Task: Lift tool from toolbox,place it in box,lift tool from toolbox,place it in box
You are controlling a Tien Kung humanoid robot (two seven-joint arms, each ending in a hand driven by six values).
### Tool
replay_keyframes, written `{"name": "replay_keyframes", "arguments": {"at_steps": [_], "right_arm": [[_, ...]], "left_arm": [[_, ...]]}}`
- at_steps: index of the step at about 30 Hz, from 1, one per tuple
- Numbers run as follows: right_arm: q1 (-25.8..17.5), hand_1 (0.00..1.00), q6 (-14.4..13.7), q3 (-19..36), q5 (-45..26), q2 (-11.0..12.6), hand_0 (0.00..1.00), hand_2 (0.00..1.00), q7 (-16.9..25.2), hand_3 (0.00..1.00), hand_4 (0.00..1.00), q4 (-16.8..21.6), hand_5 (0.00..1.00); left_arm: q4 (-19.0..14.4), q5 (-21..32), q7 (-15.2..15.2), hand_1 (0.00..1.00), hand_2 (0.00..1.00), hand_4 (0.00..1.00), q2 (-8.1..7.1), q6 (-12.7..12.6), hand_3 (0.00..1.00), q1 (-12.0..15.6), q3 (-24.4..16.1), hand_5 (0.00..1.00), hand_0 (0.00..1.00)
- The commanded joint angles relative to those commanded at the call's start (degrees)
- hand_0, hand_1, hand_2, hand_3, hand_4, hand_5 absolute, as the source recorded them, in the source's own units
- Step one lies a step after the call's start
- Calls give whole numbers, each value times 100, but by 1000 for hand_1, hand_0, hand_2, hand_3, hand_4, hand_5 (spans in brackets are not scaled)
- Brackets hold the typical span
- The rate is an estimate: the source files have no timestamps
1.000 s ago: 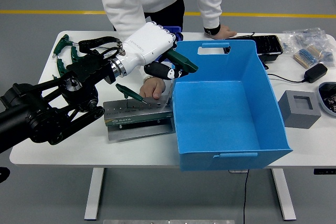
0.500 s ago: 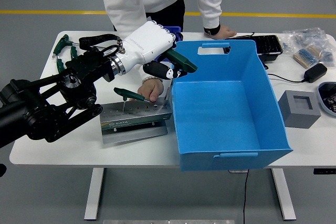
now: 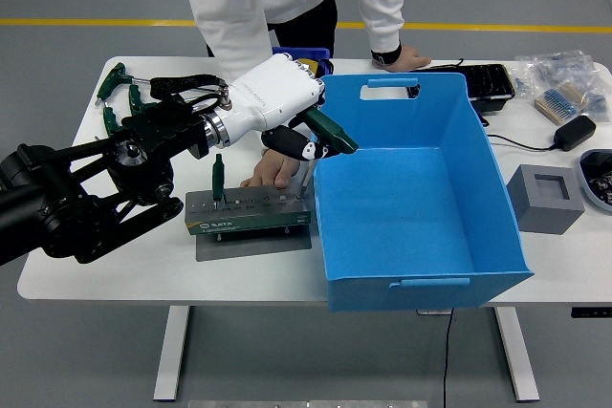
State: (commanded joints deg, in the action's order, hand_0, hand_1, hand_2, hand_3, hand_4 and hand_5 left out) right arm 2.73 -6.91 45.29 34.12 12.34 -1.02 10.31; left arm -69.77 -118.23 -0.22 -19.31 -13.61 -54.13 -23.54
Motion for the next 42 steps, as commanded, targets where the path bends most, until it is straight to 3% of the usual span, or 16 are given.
{"name": "replay_keyframes", "arguments": {"at_steps": [21,42], "right_arm": [[-10,743,1,-20,-12,-7,789,750,0,728,974,0,840],[-27,742,-1,84,67,-32,785,749,-13,727,974,0,840]], "left_arm": [[-233,312,33,2,25,719,-214,148,2,-139,-420,577,226],[-735,966,77,2,25,719,-559,317,2,-463,-771,576,227]]}}
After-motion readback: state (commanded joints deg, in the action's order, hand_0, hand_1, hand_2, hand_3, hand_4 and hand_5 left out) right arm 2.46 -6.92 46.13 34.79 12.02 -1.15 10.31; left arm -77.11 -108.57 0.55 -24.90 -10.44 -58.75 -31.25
